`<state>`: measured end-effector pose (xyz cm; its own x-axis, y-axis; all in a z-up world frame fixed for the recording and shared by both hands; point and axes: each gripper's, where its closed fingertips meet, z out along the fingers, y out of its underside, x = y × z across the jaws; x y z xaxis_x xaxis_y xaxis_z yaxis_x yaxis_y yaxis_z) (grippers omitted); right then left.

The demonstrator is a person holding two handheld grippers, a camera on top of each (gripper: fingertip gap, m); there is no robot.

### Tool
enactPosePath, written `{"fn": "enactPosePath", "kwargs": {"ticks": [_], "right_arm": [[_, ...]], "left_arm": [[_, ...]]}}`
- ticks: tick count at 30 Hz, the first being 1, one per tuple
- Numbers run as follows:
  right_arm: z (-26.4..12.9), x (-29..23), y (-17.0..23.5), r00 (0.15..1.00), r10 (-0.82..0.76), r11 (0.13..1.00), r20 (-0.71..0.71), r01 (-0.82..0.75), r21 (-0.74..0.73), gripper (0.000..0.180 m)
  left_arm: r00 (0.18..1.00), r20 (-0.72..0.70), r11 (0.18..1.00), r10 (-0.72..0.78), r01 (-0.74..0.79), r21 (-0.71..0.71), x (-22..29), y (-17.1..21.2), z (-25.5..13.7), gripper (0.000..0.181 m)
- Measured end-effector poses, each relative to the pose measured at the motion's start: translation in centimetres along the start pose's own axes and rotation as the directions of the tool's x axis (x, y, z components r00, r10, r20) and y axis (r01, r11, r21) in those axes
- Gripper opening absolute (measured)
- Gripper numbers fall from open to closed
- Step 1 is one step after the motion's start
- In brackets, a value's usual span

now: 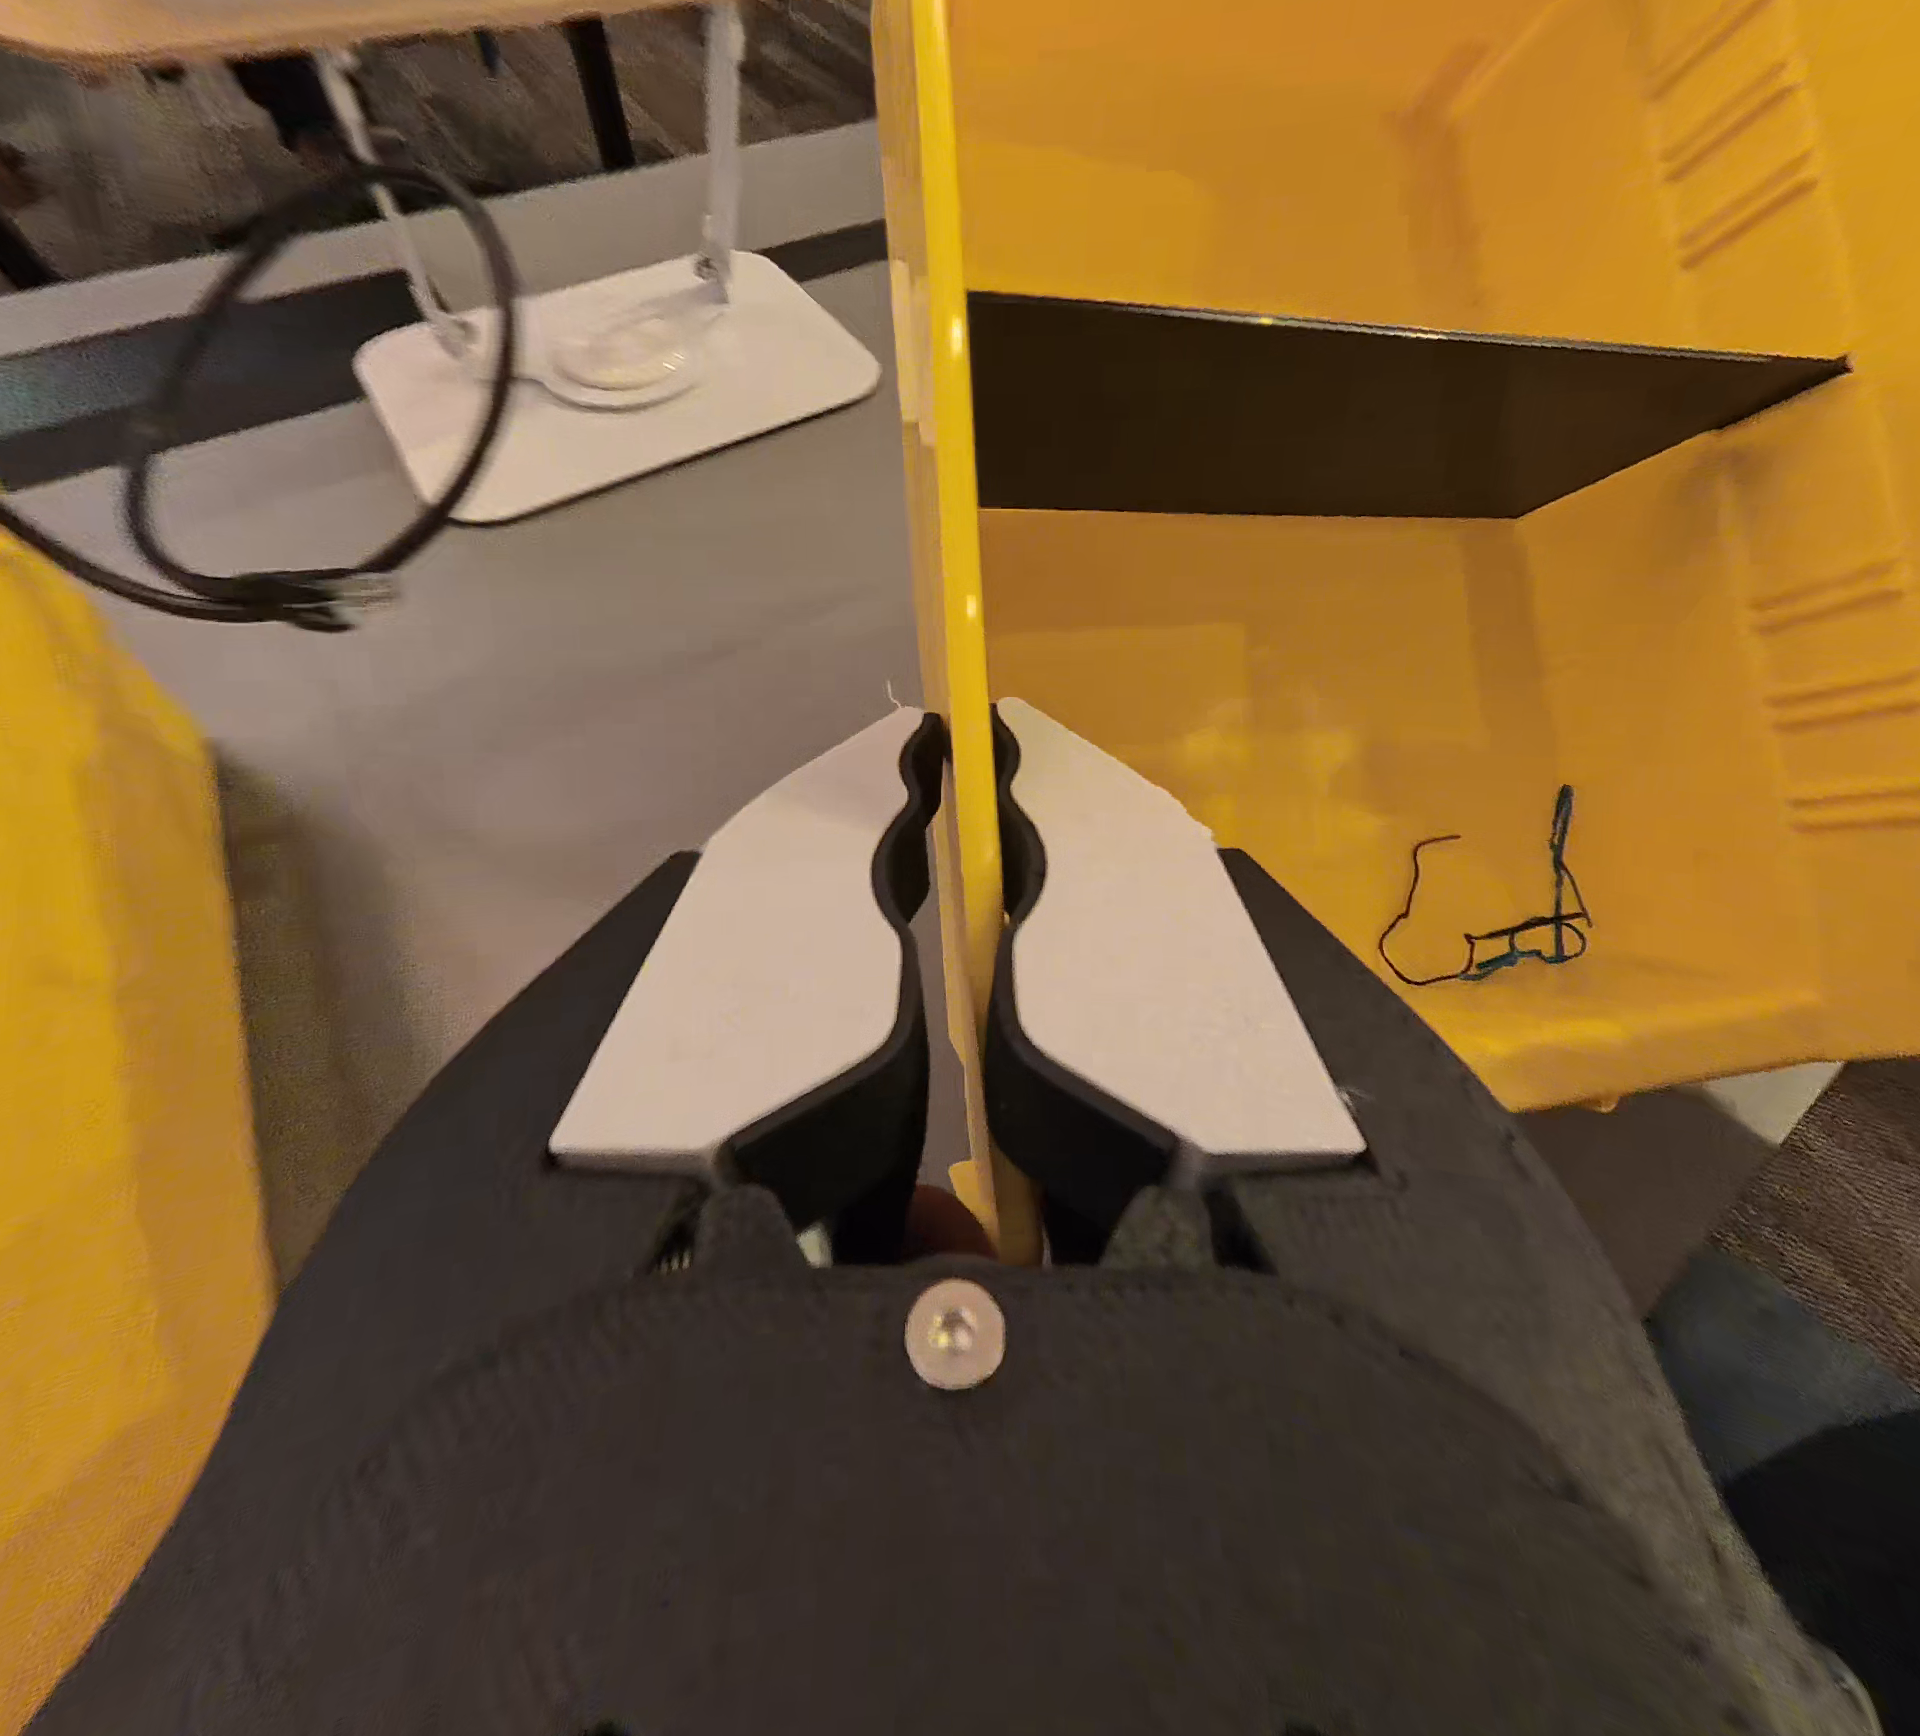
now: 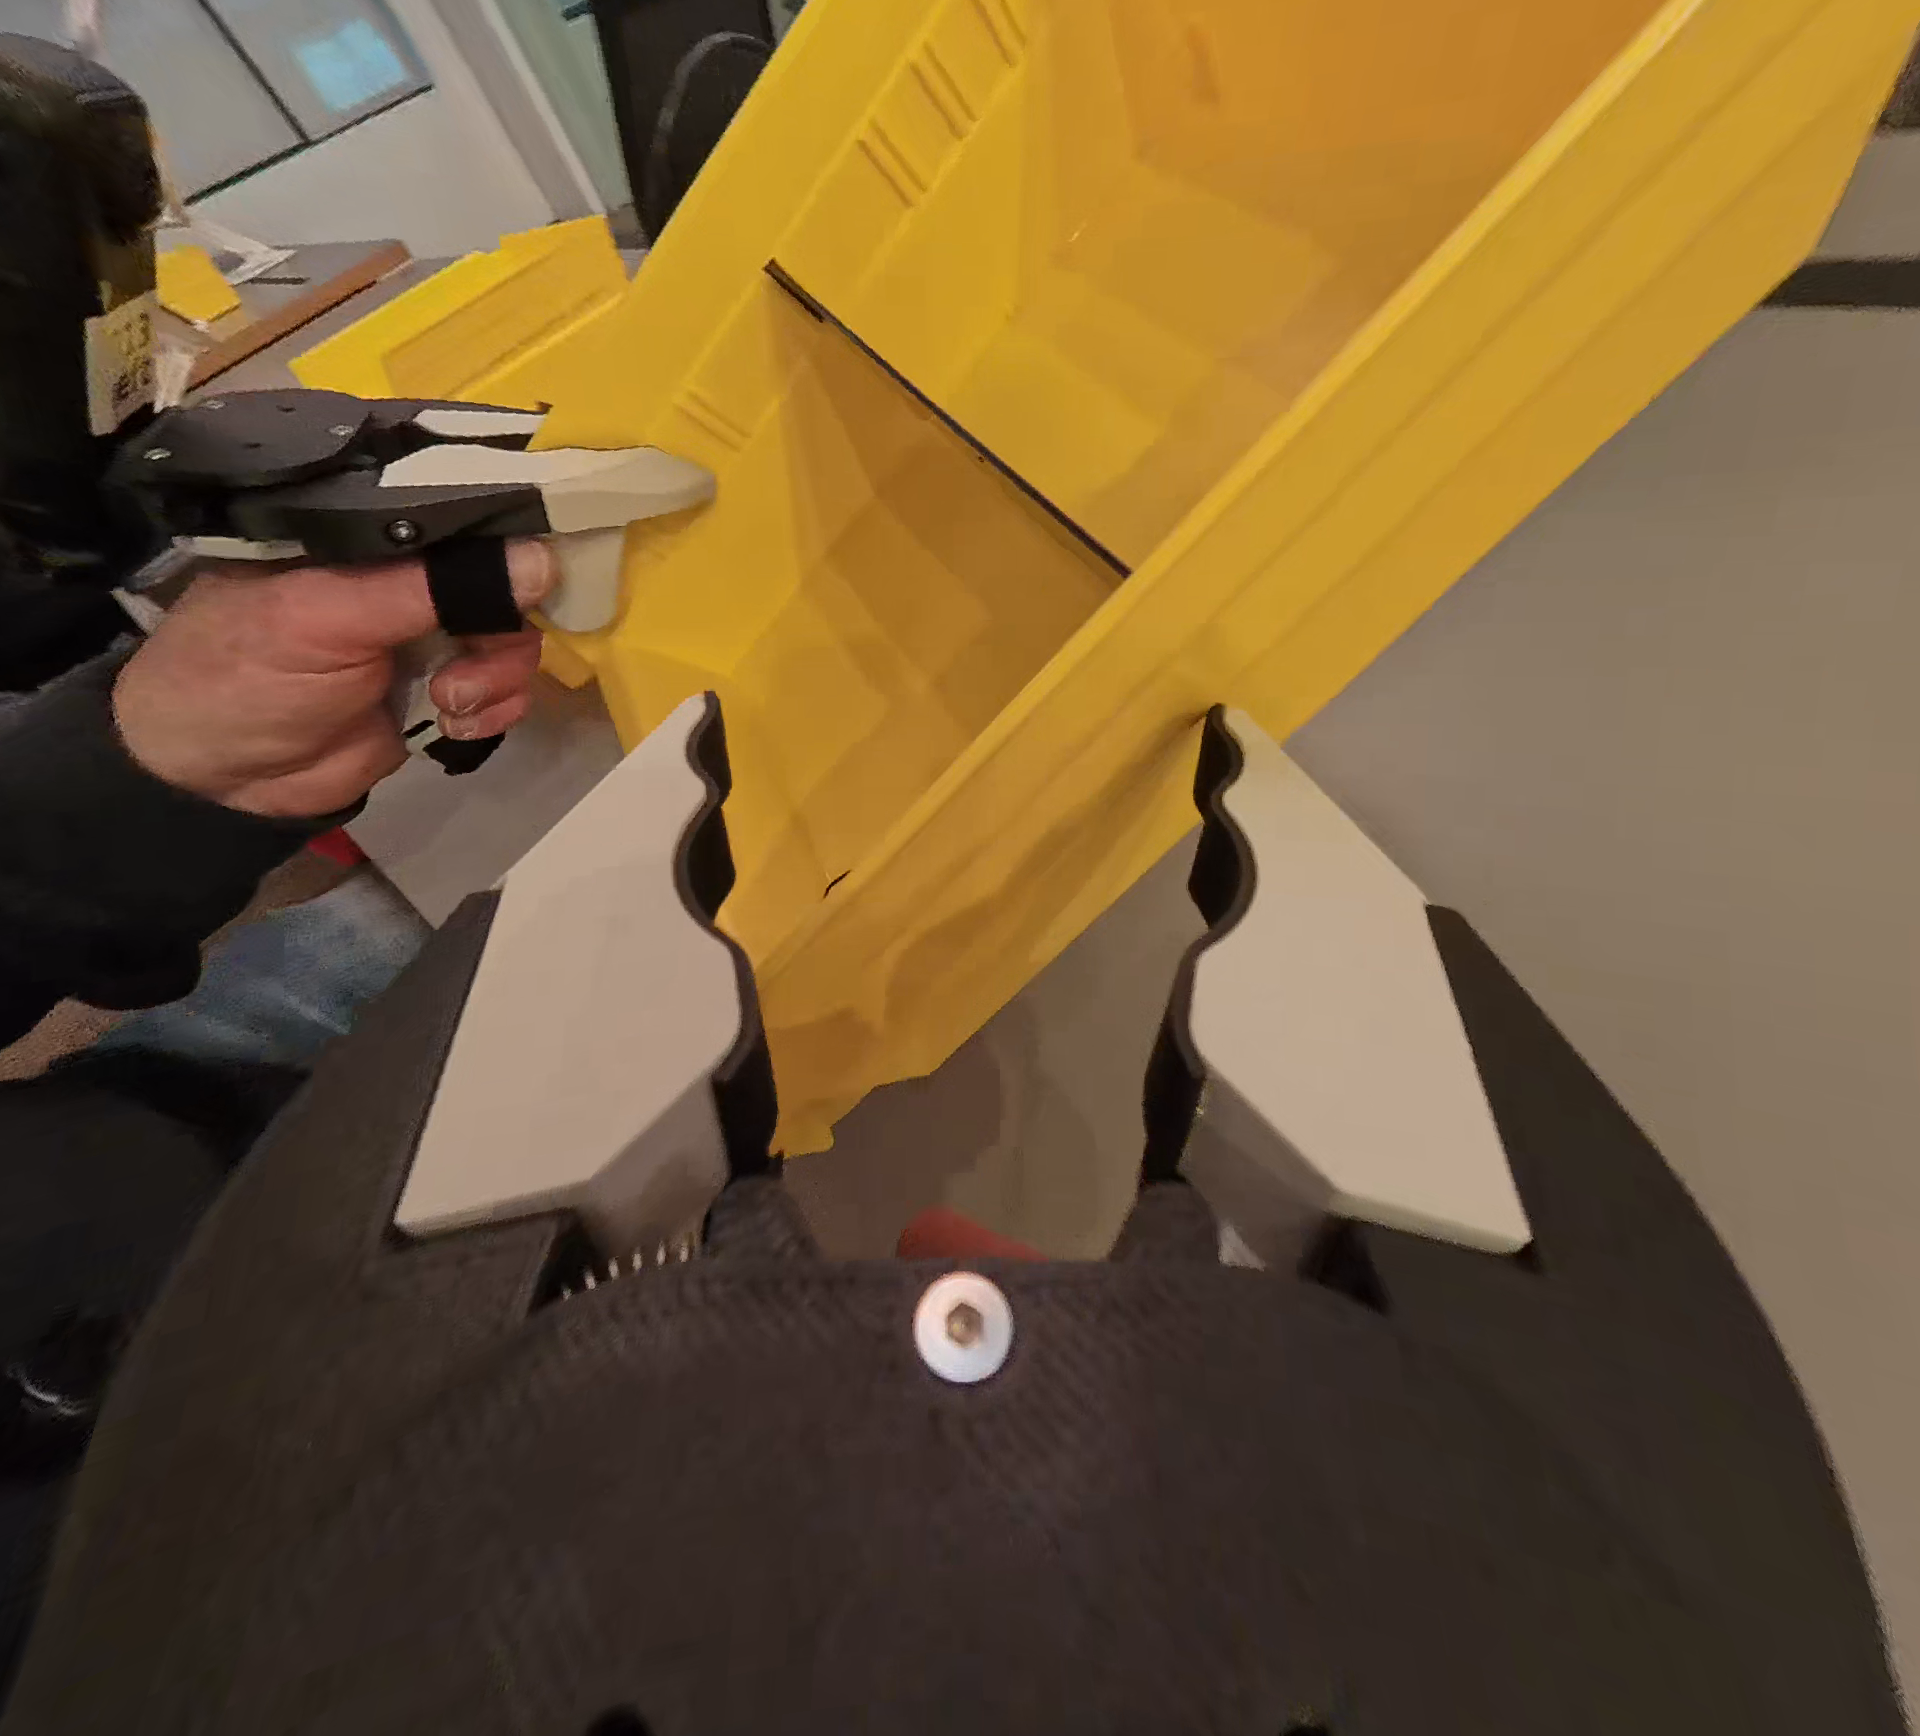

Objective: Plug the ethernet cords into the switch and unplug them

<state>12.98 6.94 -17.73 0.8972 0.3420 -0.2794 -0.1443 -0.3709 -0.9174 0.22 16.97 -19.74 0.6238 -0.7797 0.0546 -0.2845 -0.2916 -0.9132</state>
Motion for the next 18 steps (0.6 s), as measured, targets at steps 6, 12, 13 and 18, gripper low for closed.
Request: {"fn": "enactPosePath", "kwargs": {"ticks": [6,12,13,18], "right_arm": [[-2.9,6.0,2.6,0.993,0.103,0.989,-0.057,-0.109,-0.103,0.088],[-4.6,11.5,4.7,0.981,0.067,0.972,-0.181,-0.105,-0.211,0.086],[-4.7,12.3,5.0,0.978,0.040,0.968,-0.205,-0.089,-0.235,0.084],[-5.0,14.7,6.5,0.963,-0.021,0.945,-0.268,-0.069,-0.321,0.077]], "left_arm": [[0.990,-0.132,0.994,-0.049,0.035,-0.108,5.8,2.3,4.4,0.018],[0.955,-0.274,0.977,-0.110,0.053,-0.206,12.1,4.5,6.3,0.043],[0.948,-0.296,0.975,-0.117,0.053,-0.216,12.9,4.8,6.4,0.047],[0.881,-0.432,0.961,-0.192,0.079,-0.264,15.3,4.9,6.0,0.062]]}}
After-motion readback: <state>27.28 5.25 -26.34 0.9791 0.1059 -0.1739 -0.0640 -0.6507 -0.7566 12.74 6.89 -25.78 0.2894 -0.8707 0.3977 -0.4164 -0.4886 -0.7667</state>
